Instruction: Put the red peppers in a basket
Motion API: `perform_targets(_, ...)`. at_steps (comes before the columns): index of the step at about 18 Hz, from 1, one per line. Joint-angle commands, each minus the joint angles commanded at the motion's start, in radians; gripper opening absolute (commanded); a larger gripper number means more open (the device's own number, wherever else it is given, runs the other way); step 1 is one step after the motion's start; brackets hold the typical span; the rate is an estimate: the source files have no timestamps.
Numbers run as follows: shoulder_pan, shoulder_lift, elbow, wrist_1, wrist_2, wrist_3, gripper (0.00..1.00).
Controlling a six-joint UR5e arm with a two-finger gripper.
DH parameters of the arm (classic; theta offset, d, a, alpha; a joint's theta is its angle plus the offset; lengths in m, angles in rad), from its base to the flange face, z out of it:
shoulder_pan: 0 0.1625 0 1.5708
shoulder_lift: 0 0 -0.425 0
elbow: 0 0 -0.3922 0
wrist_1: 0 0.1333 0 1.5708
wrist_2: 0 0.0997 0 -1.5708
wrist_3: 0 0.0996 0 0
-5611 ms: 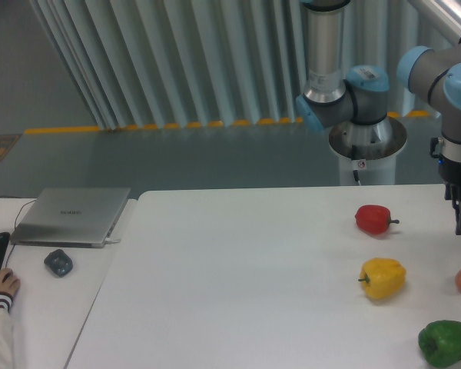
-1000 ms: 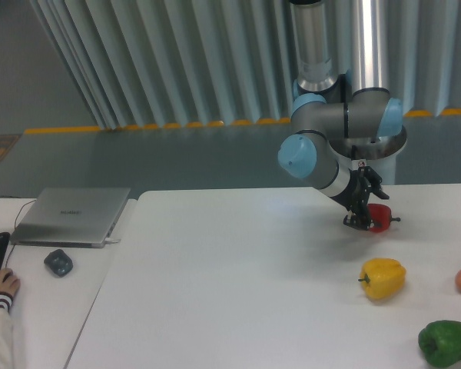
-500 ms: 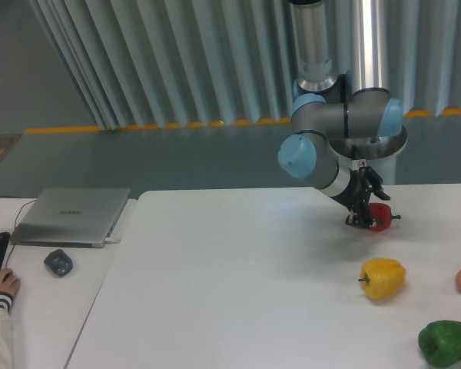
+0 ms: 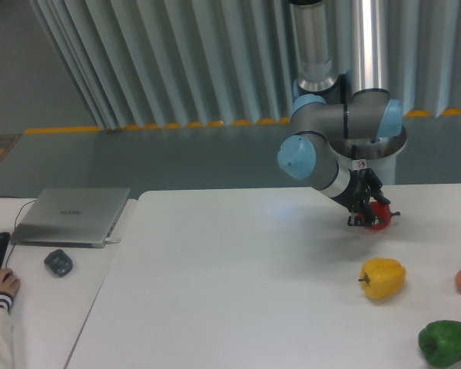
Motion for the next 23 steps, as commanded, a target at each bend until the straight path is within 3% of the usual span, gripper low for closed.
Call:
perform_targets(4,0.000,-0.002,0.002,0.000,0.000,-0.008,0.30)
perform_targets(8,0.006,0.002,0.011,-0.003,-0.003,0.003,0.29)
perform_targets(15,0.028,0.057,0.048,-0.015,-0.015,0.009,0.27)
perform_targets(21,0.146,0.133,0.075,-0.017,-0.057,0.081,0.26)
perform_targets(22,0.158,0.141,0.075,-0.018,-0.060,0.093,0.31)
perform_targets(23,0.161,0.141,0.072,-0.018,-0.058,0.098,0.44)
